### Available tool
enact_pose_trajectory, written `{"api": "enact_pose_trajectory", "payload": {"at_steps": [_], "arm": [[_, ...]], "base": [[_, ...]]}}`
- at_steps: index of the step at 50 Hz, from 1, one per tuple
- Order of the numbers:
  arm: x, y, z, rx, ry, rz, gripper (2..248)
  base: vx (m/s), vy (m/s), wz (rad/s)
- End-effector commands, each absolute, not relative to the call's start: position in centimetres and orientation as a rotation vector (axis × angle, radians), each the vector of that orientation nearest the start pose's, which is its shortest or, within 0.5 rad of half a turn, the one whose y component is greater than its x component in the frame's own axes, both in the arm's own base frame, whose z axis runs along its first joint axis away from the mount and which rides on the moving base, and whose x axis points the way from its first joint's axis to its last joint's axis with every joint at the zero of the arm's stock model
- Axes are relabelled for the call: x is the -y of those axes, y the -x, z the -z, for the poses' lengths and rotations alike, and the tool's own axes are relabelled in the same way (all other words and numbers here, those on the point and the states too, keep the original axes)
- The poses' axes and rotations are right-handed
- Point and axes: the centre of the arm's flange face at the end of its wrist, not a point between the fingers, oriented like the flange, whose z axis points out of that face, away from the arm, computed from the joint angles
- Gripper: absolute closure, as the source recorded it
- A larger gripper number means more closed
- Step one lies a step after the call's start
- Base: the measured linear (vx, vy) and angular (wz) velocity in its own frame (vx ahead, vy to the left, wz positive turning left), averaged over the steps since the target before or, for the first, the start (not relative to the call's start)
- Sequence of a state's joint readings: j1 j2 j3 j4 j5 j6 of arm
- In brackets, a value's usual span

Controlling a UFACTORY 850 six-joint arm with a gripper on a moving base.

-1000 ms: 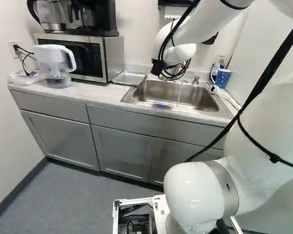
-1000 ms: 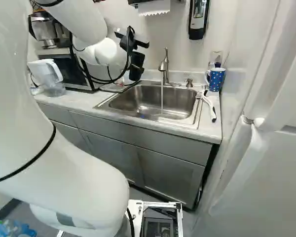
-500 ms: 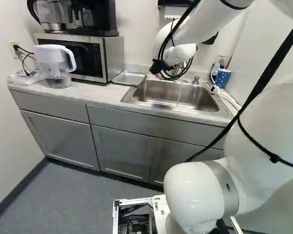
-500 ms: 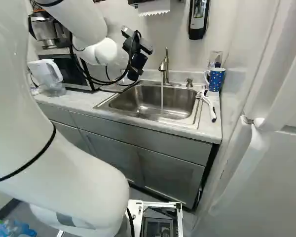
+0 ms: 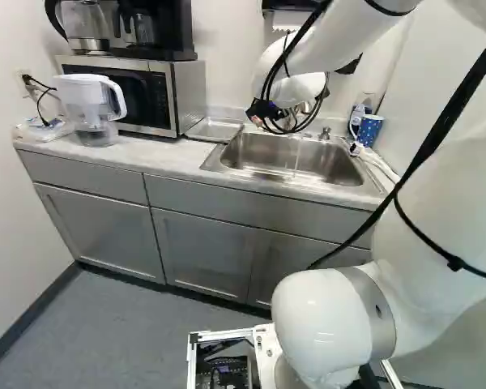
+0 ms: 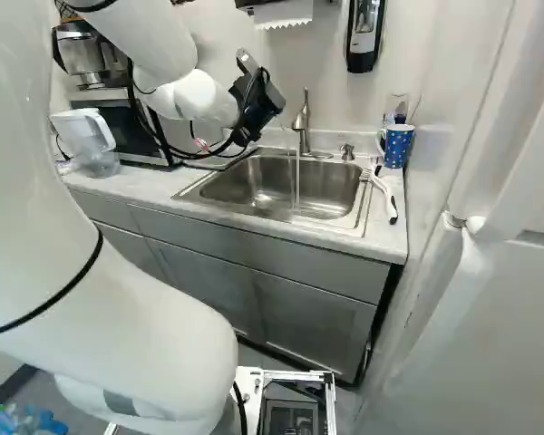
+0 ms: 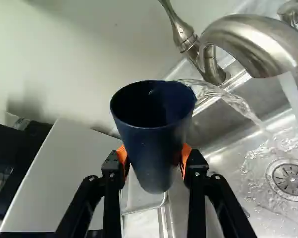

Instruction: Rinse the cup and place it in the tray

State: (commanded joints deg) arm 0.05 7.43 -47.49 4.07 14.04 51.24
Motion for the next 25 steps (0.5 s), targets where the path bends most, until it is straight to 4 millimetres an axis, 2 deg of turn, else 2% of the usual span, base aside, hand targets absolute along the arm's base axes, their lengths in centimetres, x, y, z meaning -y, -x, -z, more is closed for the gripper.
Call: {"api": "enact_pose_trajectory", "payload": {"at_steps": [25], "arm": [[0.11, -46.84, -59.63, -1.256, 1.766, 1.227, 129]], "base": [[0.0, 0.0, 0.0]]}}
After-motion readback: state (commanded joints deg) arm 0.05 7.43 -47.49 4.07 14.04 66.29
